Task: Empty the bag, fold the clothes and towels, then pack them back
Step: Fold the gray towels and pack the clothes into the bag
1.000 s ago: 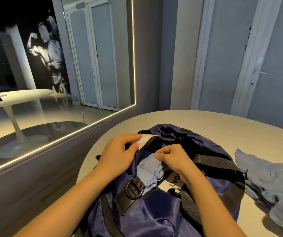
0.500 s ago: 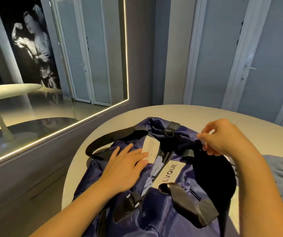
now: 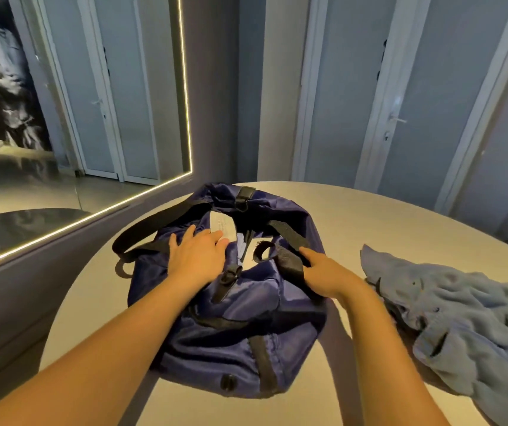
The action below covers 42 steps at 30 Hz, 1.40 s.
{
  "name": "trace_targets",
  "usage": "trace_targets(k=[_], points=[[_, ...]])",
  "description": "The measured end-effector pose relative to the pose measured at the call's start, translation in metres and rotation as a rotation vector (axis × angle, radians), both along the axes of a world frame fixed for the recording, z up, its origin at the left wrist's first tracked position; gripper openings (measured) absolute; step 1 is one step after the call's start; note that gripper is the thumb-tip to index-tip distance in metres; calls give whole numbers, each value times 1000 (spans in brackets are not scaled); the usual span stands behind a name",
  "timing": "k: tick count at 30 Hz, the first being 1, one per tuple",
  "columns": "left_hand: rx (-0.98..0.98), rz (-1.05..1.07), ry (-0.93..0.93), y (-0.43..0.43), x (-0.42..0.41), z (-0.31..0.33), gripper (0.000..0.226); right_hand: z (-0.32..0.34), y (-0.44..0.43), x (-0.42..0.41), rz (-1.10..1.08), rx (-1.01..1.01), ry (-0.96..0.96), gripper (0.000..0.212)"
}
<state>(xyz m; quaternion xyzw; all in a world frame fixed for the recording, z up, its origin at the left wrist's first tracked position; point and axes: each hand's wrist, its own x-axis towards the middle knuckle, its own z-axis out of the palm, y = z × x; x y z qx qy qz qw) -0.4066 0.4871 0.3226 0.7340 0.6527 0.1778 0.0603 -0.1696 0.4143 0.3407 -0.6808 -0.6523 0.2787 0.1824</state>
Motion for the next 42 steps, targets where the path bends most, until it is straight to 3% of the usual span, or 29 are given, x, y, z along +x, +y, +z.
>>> trace_targets(k=[4, 8, 13, 17, 20, 23, 26, 29, 30, 34, 36, 39, 42], points=[[-25, 9, -70, 5, -3, 3, 46, -14, 7, -2, -29, 96, 57, 57], [-85, 25, -255, -11, -3, 42, 50, 1, -15, 8, -115, 225, 98, 56], [283, -253, -363, -92, 55, 78, 41, 20, -60, 65, -344, 391, -137, 38], [446, -534, -233, -146, 116, 49, 37, 10, -114, 126, -505, 457, -332, 24], [283, -642, -162, -170, 158, 19, 42, -18, -156, 164, -618, 493, -377, 20], [100, -678, -307, -184, 190, -7, 50, -46, -182, 186, -493, 445, -123, 20], [-20, -673, -428, -193, 216, -26, 51, -60, -195, 189, -401, 391, 62, 35], [58, -590, -484, -195, 230, -40, 21, -58, -200, 187, -371, 407, 73, 43], [64, -570, -530, -194, 230, -43, 20, -57, -201, 189, -384, 405, 63, 46], [57, -565, -673, -190, 214, -27, 15, -53, -201, 206, -520, 435, -47, 20], [76, -583, -714, -186, 199, -6, 16, -45, -200, 216, -583, 445, 12, 8], [139, -631, -777, -181, 178, 32, 15, -24, -199, 223, -672, 492, 192, 14], [215, -605, -775, -180, 163, 69, 3, -1, -196, 221, -754, 555, 254, 10]])
